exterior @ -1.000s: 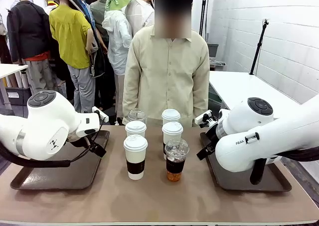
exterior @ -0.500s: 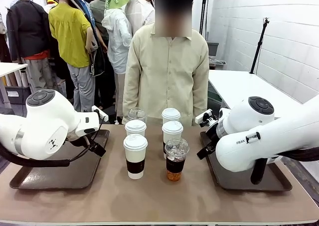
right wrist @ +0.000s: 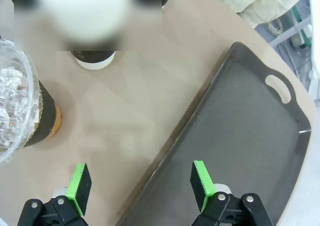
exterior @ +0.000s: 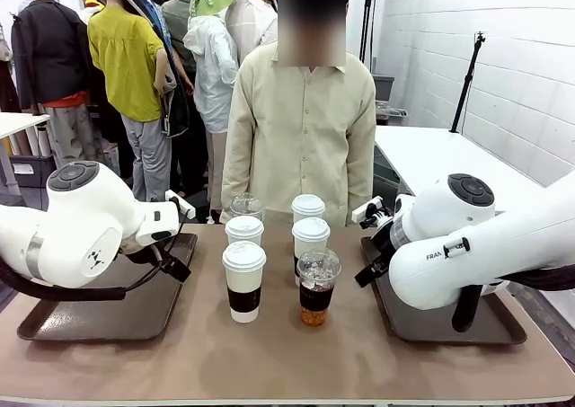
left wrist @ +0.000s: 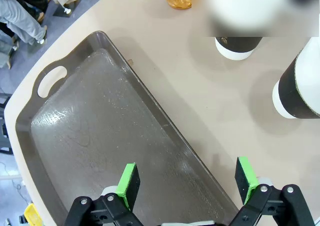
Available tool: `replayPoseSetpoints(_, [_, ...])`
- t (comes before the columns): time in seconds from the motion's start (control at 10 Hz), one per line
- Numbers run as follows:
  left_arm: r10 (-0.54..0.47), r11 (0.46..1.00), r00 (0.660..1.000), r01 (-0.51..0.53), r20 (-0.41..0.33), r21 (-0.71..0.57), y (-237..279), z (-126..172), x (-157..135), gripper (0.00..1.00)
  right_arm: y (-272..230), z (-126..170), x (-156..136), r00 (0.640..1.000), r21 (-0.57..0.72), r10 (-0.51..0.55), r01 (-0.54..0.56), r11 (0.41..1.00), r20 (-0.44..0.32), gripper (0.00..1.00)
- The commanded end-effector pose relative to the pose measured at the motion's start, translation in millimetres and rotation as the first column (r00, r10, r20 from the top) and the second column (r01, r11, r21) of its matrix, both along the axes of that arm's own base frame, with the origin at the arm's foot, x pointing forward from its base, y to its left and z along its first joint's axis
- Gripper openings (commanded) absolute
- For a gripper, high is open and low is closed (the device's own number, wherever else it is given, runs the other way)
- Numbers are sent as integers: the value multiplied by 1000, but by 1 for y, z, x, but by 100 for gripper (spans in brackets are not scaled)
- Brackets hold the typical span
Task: Distribute the coffee onto the tray.
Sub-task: Pick up one iced Americano and place it on the right Handle tray.
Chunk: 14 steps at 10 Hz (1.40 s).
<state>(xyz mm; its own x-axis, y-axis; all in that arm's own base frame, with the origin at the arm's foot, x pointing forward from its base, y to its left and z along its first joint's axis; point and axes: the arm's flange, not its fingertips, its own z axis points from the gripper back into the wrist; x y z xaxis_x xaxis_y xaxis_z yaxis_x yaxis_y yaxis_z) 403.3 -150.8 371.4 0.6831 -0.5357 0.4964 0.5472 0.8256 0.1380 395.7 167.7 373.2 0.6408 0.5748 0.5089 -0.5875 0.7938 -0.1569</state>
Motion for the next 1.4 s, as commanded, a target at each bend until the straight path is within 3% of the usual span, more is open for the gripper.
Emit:
replayPoseSetpoints(0.0, [0,1000,1000,0,0,0,0,0,0,100,0,0,0,1000,0,0,0,1000,0,100])
replayPoseSetpoints(0.2, [-8,1000,1000,8,15,-8,-13,9,-2,100,-11,11,-6,1000,8,20,-20,1000,8,100])
replayPoseSetpoints(0.4, [-9,1000,1000,9,11,4,-30,45,-19,100,-24,38,-31,999,29,44,-43,999,-7,100])
replayPoseSetpoints(0.8, [-63,995,997,60,35,79,1,100,9,100,-22,55,-4,998,58,62,-63,996,14,100])
replayPoseSetpoints(1.0, [-75,995,996,72,45,74,-22,134,-6,100,-36,78,-26,995,49,103,-103,993,-1,100])
replayPoseSetpoints(1.3, [-102,992,991,95,83,83,-17,160,-4,100,-32,107,-23,991,51,132,-133,990,25,100])
